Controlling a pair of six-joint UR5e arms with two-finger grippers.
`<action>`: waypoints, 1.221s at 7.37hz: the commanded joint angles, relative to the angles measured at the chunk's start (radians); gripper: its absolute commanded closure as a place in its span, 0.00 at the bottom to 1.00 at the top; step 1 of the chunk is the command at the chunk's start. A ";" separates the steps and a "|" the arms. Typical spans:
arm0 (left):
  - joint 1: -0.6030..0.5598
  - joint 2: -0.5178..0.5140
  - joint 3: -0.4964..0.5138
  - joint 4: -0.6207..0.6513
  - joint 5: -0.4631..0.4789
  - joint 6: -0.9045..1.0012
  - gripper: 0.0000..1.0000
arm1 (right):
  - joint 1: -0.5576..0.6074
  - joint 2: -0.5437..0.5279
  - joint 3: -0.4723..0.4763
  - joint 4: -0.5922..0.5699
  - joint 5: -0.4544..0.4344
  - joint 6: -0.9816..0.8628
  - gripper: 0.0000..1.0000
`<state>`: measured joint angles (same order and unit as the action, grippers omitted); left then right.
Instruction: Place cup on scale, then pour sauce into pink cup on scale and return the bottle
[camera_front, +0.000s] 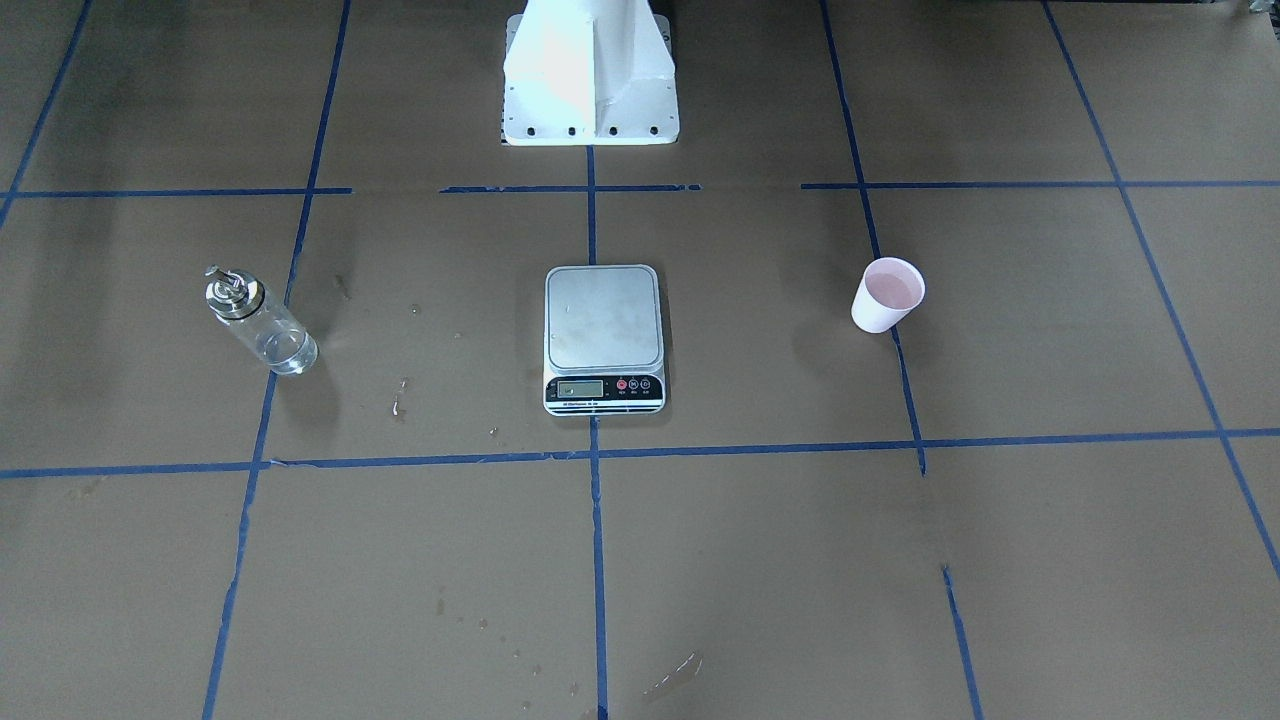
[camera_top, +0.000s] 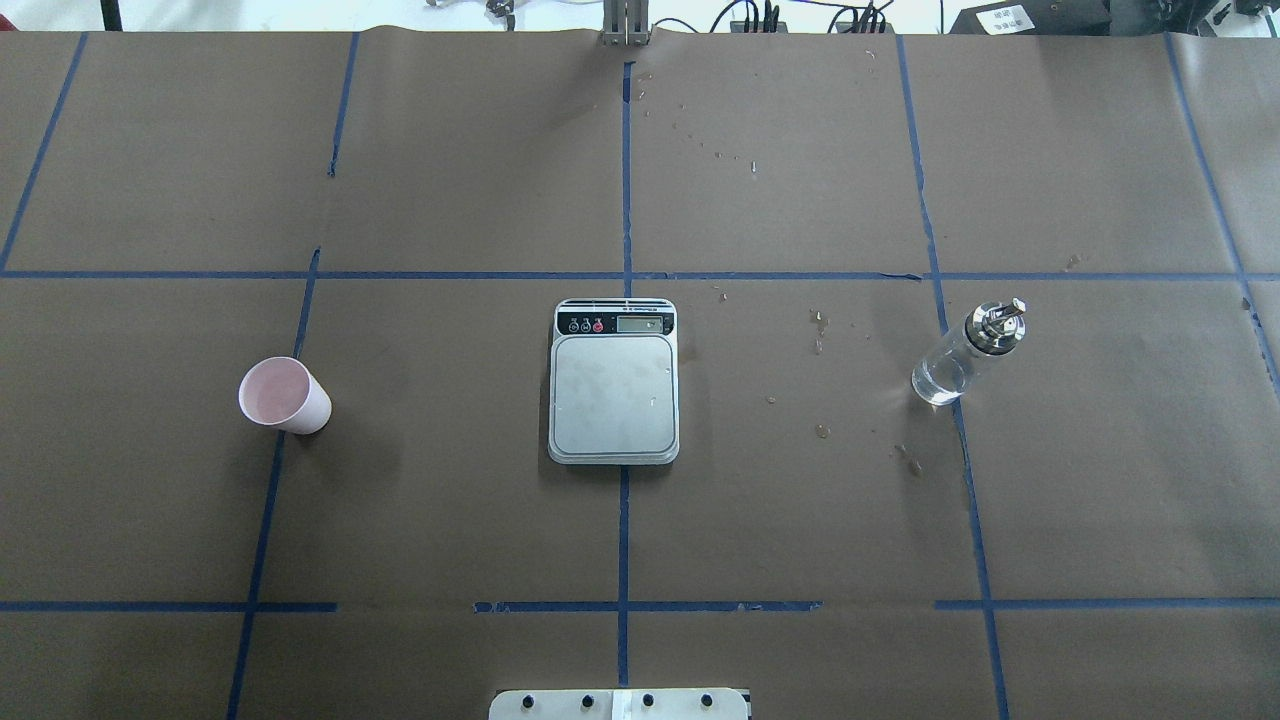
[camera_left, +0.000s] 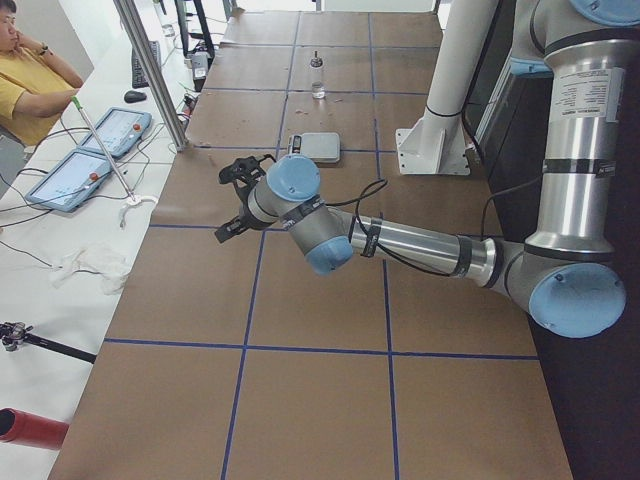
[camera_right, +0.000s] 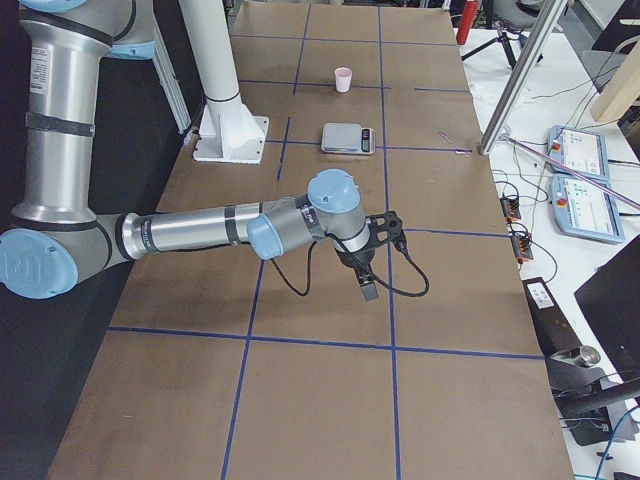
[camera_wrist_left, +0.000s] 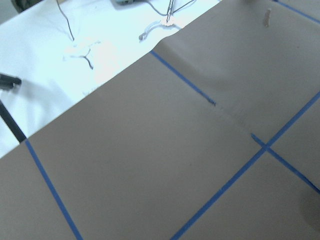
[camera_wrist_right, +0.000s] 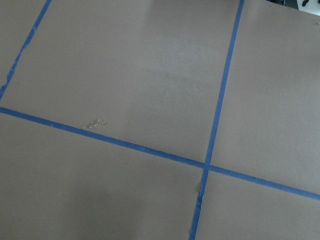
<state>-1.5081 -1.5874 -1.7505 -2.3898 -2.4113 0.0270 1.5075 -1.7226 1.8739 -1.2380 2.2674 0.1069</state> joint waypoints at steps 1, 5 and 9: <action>0.003 -0.020 -0.013 -0.032 -0.002 0.001 0.00 | -0.023 0.002 -0.013 0.046 0.001 0.026 0.00; 0.241 -0.022 -0.108 -0.045 0.049 -0.529 0.00 | -0.056 0.000 -0.013 0.049 0.001 0.069 0.00; 0.570 0.010 -0.184 0.057 0.436 -0.820 0.00 | -0.056 -0.011 -0.013 0.051 0.003 0.089 0.00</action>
<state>-1.0489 -1.5791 -1.9159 -2.3939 -2.1036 -0.7063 1.4513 -1.7312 1.8606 -1.1880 2.2691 0.1937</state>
